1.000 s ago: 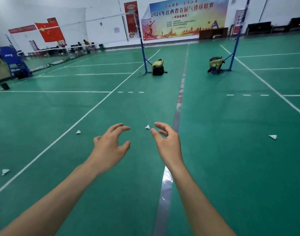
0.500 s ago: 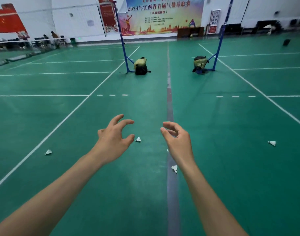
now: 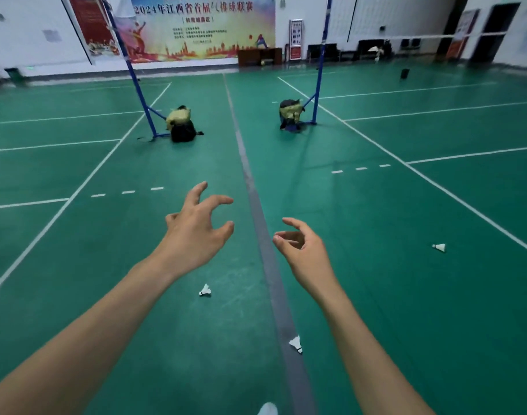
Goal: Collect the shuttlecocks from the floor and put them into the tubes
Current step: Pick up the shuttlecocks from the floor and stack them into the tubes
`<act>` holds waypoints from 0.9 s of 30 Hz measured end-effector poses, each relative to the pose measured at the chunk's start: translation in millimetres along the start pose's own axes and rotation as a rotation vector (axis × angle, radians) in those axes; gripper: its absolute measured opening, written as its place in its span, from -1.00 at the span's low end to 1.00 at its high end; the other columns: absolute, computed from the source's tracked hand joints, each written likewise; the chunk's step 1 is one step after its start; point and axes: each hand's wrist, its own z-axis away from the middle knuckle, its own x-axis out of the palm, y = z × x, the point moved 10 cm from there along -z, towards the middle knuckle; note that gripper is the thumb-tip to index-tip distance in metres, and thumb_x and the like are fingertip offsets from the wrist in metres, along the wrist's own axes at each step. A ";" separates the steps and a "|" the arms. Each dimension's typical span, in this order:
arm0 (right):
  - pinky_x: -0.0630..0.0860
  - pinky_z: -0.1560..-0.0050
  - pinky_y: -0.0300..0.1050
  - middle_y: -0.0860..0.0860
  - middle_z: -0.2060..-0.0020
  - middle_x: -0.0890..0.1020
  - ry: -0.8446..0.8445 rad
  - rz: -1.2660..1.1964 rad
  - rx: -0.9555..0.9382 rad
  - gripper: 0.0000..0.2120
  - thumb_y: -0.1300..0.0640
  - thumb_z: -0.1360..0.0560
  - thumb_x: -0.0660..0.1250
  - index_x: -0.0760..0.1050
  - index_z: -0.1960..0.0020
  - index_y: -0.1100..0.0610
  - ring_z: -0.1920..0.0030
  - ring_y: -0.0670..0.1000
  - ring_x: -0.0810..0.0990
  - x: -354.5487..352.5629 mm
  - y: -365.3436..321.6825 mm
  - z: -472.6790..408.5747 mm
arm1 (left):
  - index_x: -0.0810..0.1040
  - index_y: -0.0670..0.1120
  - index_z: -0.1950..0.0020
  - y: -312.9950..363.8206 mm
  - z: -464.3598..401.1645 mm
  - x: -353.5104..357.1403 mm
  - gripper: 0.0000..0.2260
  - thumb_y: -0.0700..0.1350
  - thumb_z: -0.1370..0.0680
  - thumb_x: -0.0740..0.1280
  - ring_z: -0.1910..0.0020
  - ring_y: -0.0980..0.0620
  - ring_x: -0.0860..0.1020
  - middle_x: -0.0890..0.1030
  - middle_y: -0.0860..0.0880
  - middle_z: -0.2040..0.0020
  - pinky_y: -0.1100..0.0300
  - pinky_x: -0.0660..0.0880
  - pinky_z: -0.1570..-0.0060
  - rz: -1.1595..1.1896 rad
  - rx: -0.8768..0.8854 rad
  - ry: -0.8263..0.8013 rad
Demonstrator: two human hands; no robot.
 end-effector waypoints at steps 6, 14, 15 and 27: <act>0.59 -0.08 -0.08 0.09 0.00 0.70 -0.031 -0.002 0.053 -0.74 0.21 -0.56 0.46 0.53 -0.20 0.01 0.01 0.03 0.66 88.2 19.1 -177.6 | 0.62 0.16 -0.17 -54.4 -152.4 -12.6 -0.71 -0.18 -0.54 0.43 -0.14 0.16 0.54 0.31 0.10 -0.55 0.10 0.11 -0.27 0.029 0.224 0.042; 0.57 -0.26 0.15 0.05 -0.03 0.71 -0.028 0.136 0.083 -0.73 0.16 -0.56 0.47 0.58 -0.24 0.04 -0.12 0.08 0.68 185.4 64.9 -342.8 | 0.59 0.16 -0.21 -198.4 -306.0 30.6 -0.73 -0.11 -0.55 0.41 0.24 0.37 0.48 0.26 0.11 -0.57 0.06 0.13 -0.31 0.009 0.161 -0.111; 0.56 -0.27 0.13 0.04 -0.05 0.71 -0.021 0.180 0.085 -0.72 0.15 -0.56 0.47 0.58 -0.26 0.05 -0.13 0.06 0.67 193.7 77.0 -356.4 | 0.59 0.16 -0.23 -218.9 -323.2 45.5 -0.73 -0.10 -0.56 0.40 0.23 0.35 0.50 0.25 0.10 -0.58 0.03 0.14 -0.34 -0.014 0.144 -0.156; 0.43 -0.34 -0.04 -0.04 -0.19 0.69 -0.035 0.620 0.121 -0.72 0.14 -0.57 0.42 0.59 -0.28 0.08 -0.25 0.08 0.60 315.9 511.4 -443.7 | 0.65 0.02 -0.13 -572.3 -432.2 497.2 -0.76 -0.22 -0.56 0.30 0.07 -0.02 0.63 0.48 0.00 -0.38 0.19 0.46 0.03 0.059 -0.026 -0.583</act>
